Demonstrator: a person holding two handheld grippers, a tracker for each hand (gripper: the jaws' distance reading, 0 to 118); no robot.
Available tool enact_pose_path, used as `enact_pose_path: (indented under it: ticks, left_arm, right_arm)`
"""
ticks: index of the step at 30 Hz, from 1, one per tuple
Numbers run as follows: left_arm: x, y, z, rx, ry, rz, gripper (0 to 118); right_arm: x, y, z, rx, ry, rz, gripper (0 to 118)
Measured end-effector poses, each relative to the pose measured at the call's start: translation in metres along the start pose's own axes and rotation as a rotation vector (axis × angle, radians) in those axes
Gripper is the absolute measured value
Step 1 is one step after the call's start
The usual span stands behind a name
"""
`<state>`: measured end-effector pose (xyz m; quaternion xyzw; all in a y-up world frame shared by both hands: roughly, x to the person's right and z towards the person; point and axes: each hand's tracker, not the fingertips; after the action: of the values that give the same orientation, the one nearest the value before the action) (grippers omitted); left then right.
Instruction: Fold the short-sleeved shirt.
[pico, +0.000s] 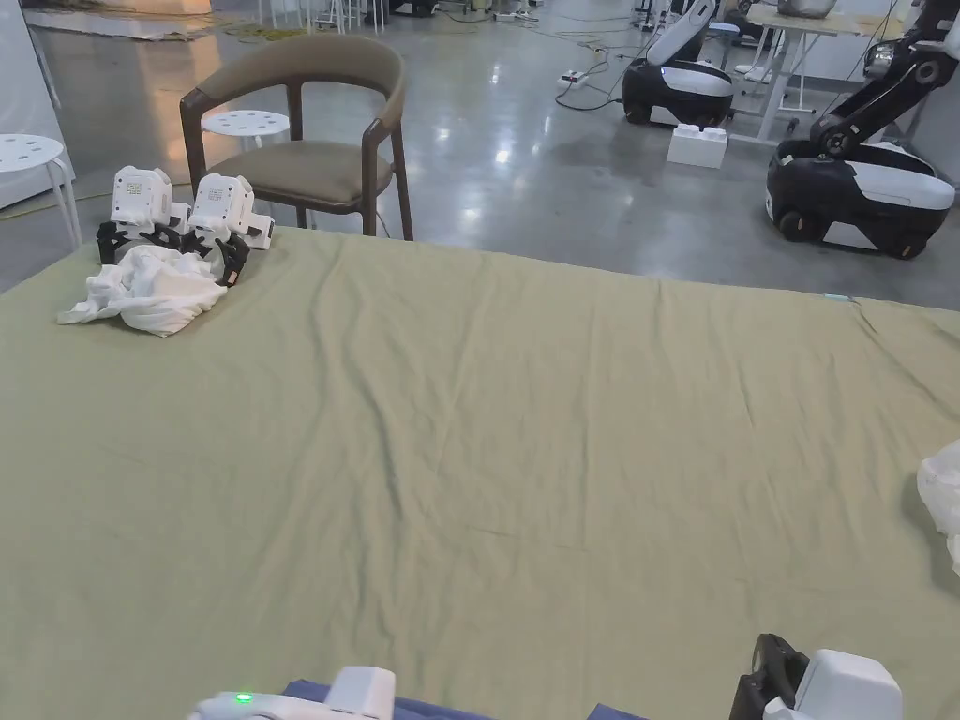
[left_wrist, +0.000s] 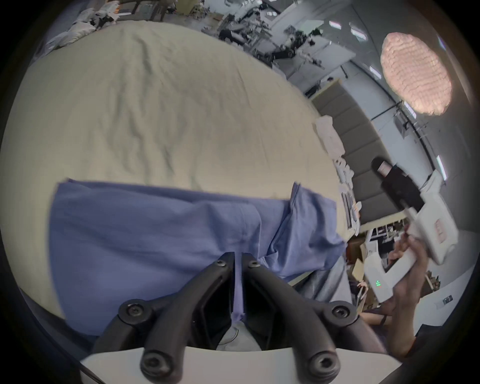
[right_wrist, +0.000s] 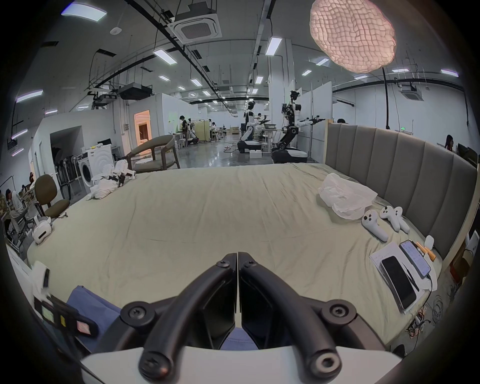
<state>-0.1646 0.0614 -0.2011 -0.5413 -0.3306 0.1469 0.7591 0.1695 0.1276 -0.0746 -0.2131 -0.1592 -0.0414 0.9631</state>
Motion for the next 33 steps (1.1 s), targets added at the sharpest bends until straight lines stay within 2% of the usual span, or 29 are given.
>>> enact_pose_path:
  ticks: [1,5,6,9,14,16,18,20,22,25,26,29,31,33]
  left_arm:
    - [-0.008,0.003,0.014,0.032,-0.007,0.015,20]
    - [-0.056,0.015,0.064,0.126,0.005,0.059,72]
    - [-0.072,0.018,0.074,0.146,0.021,0.07,76]
    - [-0.117,0.018,0.087,0.16,0.031,0.114,77]
    - [-0.179,0.007,0.069,0.104,-0.126,0.254,77]
    - [-0.195,-0.003,0.056,0.084,-0.194,0.353,76]
    - [-0.2,-0.008,0.051,0.166,-0.327,0.373,76]
    - [-0.201,-0.009,0.037,0.152,-0.41,0.405,73]
    - [-0.194,-0.011,0.026,0.093,-0.434,0.402,59]
    - [-0.183,-0.01,0.011,0.064,-0.367,0.309,20]
    - [-0.181,-0.007,0.007,0.059,-0.353,0.314,14]
    - [-0.181,-0.004,0.013,0.06,-0.368,0.348,7]
    - [-0.169,-0.003,0.028,0.084,-0.314,0.241,6]
    - [-0.161,0.0,0.041,0.102,-0.317,0.237,5]
  right_arm:
    - [-0.001,0.002,0.0,0.007,0.005,0.0,0]
    - [-0.005,0.011,0.001,0.042,0.028,0.01,0]
    - [-0.006,0.013,0.001,0.046,0.029,0.013,0]
    - [-0.008,0.017,-0.001,0.057,0.047,0.006,0]
    - [-0.01,0.02,-0.004,0.056,0.052,-0.004,0]
    - [-0.01,0.021,-0.003,0.057,0.05,-0.003,0]
    - [-0.011,0.022,-0.002,0.059,0.046,0.0,0]
    - [-0.011,0.022,-0.001,0.056,0.043,0.004,0]
    - [-0.01,0.022,-0.001,0.052,0.039,0.003,0]
    - [-0.01,0.021,-0.002,0.047,0.034,0.0,0]
    - [-0.01,0.021,-0.001,0.046,0.031,0.0,0]
    - [-0.012,0.022,0.0,0.045,0.029,0.004,0]
    - [-0.012,0.022,0.0,0.043,0.028,0.01,0]
    - [-0.012,0.022,-0.001,0.041,0.029,0.009,0]
